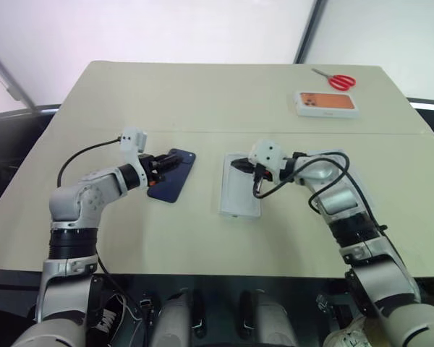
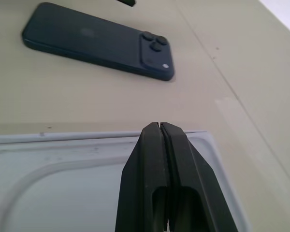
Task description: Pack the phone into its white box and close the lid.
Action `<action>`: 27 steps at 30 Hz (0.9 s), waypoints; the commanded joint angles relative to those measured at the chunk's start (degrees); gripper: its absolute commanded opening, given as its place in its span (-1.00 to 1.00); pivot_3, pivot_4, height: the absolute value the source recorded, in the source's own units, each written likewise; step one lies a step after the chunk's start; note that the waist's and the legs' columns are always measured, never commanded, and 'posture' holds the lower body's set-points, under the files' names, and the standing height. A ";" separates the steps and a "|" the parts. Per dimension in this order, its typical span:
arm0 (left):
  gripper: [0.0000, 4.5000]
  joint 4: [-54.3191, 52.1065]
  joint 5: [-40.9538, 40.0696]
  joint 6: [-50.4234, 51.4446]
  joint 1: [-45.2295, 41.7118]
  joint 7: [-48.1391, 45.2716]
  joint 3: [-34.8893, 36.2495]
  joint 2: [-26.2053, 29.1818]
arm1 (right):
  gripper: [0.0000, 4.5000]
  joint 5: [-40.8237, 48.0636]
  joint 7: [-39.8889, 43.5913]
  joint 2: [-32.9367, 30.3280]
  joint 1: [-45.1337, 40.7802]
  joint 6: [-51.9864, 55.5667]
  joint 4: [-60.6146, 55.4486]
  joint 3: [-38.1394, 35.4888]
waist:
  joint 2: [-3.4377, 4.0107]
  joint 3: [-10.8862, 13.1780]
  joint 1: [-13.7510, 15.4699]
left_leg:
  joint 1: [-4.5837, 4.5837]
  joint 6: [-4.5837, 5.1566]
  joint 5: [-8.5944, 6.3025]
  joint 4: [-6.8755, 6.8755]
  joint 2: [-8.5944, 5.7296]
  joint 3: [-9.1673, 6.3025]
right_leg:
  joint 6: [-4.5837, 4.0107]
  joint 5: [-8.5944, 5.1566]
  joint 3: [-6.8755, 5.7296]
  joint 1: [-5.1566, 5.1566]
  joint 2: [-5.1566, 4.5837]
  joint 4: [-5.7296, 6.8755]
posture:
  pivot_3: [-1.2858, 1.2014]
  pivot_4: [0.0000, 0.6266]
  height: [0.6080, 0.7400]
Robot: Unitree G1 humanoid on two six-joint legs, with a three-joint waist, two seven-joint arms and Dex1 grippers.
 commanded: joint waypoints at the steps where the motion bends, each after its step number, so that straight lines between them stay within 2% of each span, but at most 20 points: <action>1: -0.18 -1.30 -0.43 -0.82 -0.56 -0.05 1.00 0.32 | -0.98 -6.15 -7.60 0.29 -3.29 -4.43 5.92 1.02 | 0.00 0.00 0.00 | 0.00 0.00 0.00 0.00 0.00 0.00 | 0.00 0.00 0.00 0.00 0.00 0.00 | 0.03 -0.52 0.96; 7: -0.18 -2.50 -0.53 -0.34 0.64 0.19 0.69 0.19 | -0.98 -10.14 -8.26 1.30 -3.39 -8.30 9.41 4.44 | 0.01 0.01 -0.29 | 0.00 -0.02 0.02 -0.03 0.01 0.02 | 0.00 0.00 0.00 -0.02 0.01 0.00 | 0.03 -0.52 0.96; 12: -0.18 -1.54 -0.44 -0.64 0.19 -0.10 1.13 0.65 | -0.98 -9.20 -5.34 0.89 -2.36 -7.98 8.45 4.76 | 0.01 0.01 -0.11 | 0.00 -0.02 0.02 -0.03 0.00 0.02 | 0.00 0.00 0.01 -0.01 0.01 0.00 | 0.03 -0.52 0.96; 20: -0.18 -1.18 -0.34 -0.75 0.12 0.11 1.06 0.44 | -0.98 -5.43 4.97 -0.57 4.54 -4.11 -2.13 6.03 | 0.01 0.00 -0.20 | 0.02 -0.03 0.02 -0.03 0.03 0.01 | 0.00 0.00 0.01 0.01 0.03 0.01 | 0.03 -0.52 0.96; 23: -0.18 -0.91 -0.63 -0.58 0.02 0.01 1.23 0.28 | -0.98 -8.06 0.81 -0.04 3.67 -4.94 -0.60 5.44 | 0.01 0.00 -0.21 | 0.02 -0.03 0.02 -0.03 0.02 0.02 | 0.00 0.00 0.01 0.01 0.02 0.01 | 0.03 -0.52 0.96; 27: -0.18 -0.06 -0.99 0.56 -0.43 -0.07 1.60 0.70 | -0.98 -7.25 -1.24 0.75 1.69 -4.38 0.34 3.65 | 0.01 0.00 -0.11 | 0.02 -0.04 0.02 -0.02 0.02 0.01 | 0.00 0.00 0.01 0.01 0.00 0.01 | 0.03 -0.52 0.96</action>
